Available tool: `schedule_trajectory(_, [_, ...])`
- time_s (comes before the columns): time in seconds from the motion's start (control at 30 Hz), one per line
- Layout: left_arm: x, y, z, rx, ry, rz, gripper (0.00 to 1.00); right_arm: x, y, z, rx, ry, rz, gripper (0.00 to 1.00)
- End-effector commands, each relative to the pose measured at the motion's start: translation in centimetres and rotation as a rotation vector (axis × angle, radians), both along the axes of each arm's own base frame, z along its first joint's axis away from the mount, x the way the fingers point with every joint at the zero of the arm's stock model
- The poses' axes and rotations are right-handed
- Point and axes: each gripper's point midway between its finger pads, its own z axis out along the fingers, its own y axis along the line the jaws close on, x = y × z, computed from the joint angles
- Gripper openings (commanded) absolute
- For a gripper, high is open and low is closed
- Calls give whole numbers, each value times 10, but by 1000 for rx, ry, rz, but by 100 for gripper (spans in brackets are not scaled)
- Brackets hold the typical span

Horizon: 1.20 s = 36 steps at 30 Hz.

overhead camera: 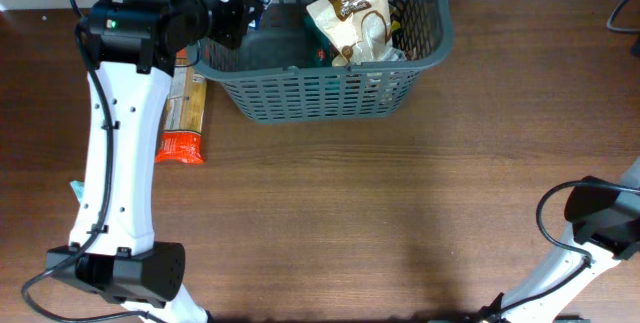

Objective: Pack container
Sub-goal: 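Lift the Kleenex pack with the left gripper over the basket, then lower the Kleenex pack into the basket and open the left gripper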

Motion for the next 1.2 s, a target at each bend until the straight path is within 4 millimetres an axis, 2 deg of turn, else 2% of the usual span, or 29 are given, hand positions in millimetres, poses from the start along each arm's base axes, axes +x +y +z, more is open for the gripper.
schedule_trajectory(0.0, [7, 2, -2, -6, 2, 15, 2, -1, -2, -2, -5, 8, -17, 99])
schedule_trajectory(0.3, [36, 1, -70, 25, 139, 28, 2, -1, -2, -2, -5, 8, -17, 99])
schedule_trajectory(0.43, [43, 1, -91, 35, 179, 32, 2, -1, -2, -2, -5, 8, -17, 99])
schedule_trajectory(0.67, [47, 3, -110, 50, 222, 40, 2, -1, -2, -2, -5, 8, -17, 99])
schedule_trajectory(0.9, [37, 6, -142, 76, 338, 45, 2, -1, -2, -2, -5, 8, -17, 99])
schedule_trajectory(1.03, [35, 6, -151, 80, 370, 45, 2, -1, -2, -2, -5, 8, -17, 99])
schedule_trajectory(1.07, [35, 6, -151, 81, 369, 45, 4, -1, -2, -2, -5, 8, -17, 99])
schedule_trajectory(1.13, [35, 6, -151, 80, 368, 45, 25, -1, -2, -2, -5, 8, -17, 99])
schedule_trajectory(1.17, [35, 6, -151, 81, 368, 45, 28, -1, -2, -2, -5, 8, -17, 99])
